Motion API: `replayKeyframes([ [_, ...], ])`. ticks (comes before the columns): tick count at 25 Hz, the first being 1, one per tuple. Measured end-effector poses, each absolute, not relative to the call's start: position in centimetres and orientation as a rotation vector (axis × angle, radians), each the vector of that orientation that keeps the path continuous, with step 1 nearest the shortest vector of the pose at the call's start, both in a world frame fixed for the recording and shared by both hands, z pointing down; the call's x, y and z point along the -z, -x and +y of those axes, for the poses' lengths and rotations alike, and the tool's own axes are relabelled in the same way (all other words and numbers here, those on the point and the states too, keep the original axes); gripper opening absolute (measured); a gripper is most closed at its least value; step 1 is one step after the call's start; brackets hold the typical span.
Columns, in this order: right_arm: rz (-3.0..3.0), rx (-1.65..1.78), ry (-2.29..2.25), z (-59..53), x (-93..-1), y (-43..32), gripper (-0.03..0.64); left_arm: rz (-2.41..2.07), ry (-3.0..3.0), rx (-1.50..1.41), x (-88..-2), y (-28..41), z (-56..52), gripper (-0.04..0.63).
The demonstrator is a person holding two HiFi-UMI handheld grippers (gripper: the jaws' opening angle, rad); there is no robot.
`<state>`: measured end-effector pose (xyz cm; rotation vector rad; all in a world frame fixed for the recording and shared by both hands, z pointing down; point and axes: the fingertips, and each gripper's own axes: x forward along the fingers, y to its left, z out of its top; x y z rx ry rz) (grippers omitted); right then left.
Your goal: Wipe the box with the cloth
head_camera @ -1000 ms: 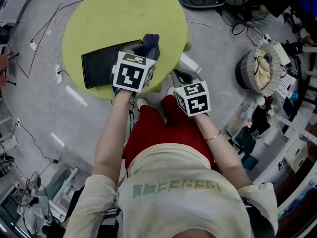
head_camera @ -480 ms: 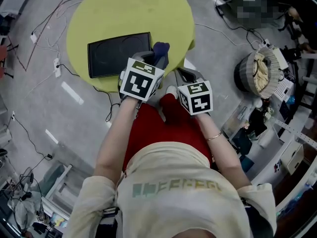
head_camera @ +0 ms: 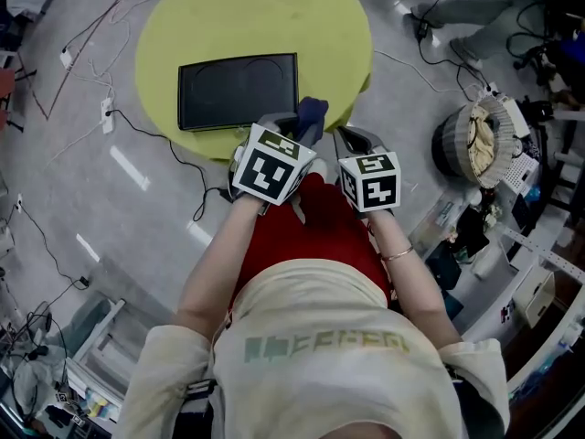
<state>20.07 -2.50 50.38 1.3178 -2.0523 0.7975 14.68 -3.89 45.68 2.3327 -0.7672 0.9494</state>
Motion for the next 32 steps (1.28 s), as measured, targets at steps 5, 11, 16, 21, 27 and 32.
replayKeyframes([
  [5, -2.053, -0.778, -1.31, -1.9, -50.2, -18.8, 0.038, -0.755, -2.299, -0.942, -46.1, -12.6, -1.7, 0.064],
  [11, -2.07, -0.749, -1.284, -1.2, -49.7, -17.0, 0.038, -0.792, -2.254, -0.924, -46.4, -9.8, 0.5, 0.064],
  [16, -2.093, -0.716, -1.289, -1.0, -49.0, -14.8, 0.038, -0.862, -2.202, -0.9, -46.9, -6.0, 1.5, 0.064],
  [21, -2.141, -0.683, -1.312, -0.8, -47.2, -12.5, 0.038, -0.947, -2.165, -0.876, -46.9, -1.6, 2.1, 0.064],
  [27, -2.209, -0.649, -1.34, -0.6, -44.8, -9.3, 0.038, -1.041, -2.145, -0.839, -46.2, 3.2, 2.3, 0.064],
  [32, -2.274, -0.622, -1.366, -1.0, -42.6, -6.8, 0.038, -1.107, -2.148, -0.803, -45.2, 6.4, 1.6, 0.064],
])
